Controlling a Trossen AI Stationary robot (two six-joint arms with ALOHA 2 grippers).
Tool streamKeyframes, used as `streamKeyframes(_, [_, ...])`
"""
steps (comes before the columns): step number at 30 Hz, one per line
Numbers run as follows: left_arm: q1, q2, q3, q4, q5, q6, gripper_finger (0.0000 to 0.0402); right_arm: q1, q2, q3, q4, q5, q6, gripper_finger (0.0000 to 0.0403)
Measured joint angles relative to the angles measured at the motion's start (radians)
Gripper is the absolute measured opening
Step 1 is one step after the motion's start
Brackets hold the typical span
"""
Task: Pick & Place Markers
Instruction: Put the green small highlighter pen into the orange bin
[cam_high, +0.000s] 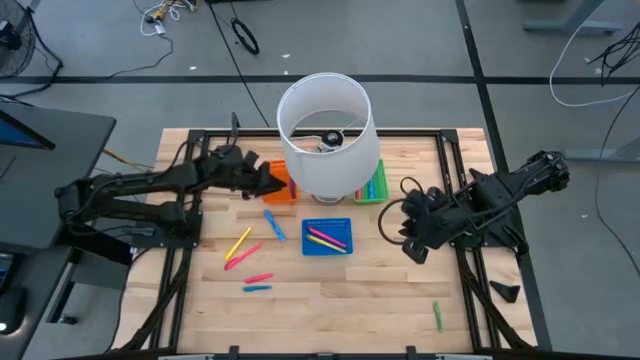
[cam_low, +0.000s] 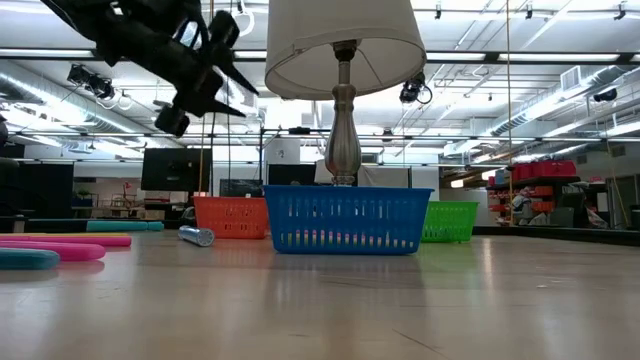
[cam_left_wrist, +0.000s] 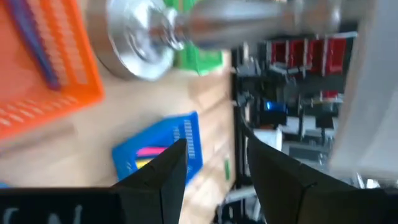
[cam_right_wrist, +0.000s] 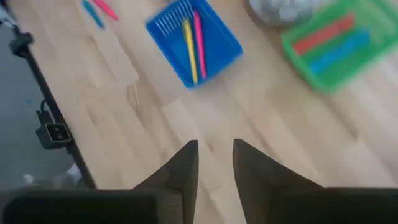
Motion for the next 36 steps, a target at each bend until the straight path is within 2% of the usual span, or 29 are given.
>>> streamKeyframes(6, [-0.053, -0.002, 0.000, 0.062, 0.064, -0.004, 0.0174, 0.000, 0.000, 0.000, -0.110, -0.074, 0.242, 0.0139])
streamKeyframes(13, [-0.110, -0.015, 0.000, 0.127, 0.048, 0.059, 0.0174, 0.000, 0.013, 0.000, -0.112, -0.131, 0.463, 0.0194])
streamKeyframes(17, [-0.146, -0.023, 0.000, 0.120, 0.044, 0.092, 0.0174, 0.001, 0.068, 0.000, -0.123, -0.218, 0.533, 0.0198])
streamKeyframes(25, [-0.221, -0.033, 0.000, 0.121, 0.045, 0.110, 0.0174, 0.017, 0.240, 0.000, -0.121, -0.382, 0.545, 0.0198])
streamKeyframes(31, [-0.276, -0.033, 0.000, 0.119, 0.097, 0.117, 0.0174, 0.064, 0.307, 0.000, -0.102, -0.386, 0.626, 0.0198])
streamKeyframes(36, [-0.313, -0.033, 0.000, 0.112, 0.089, 0.120, 0.0174, 0.099, 0.309, -0.026, 0.006, -0.364, 0.763, 0.0198])
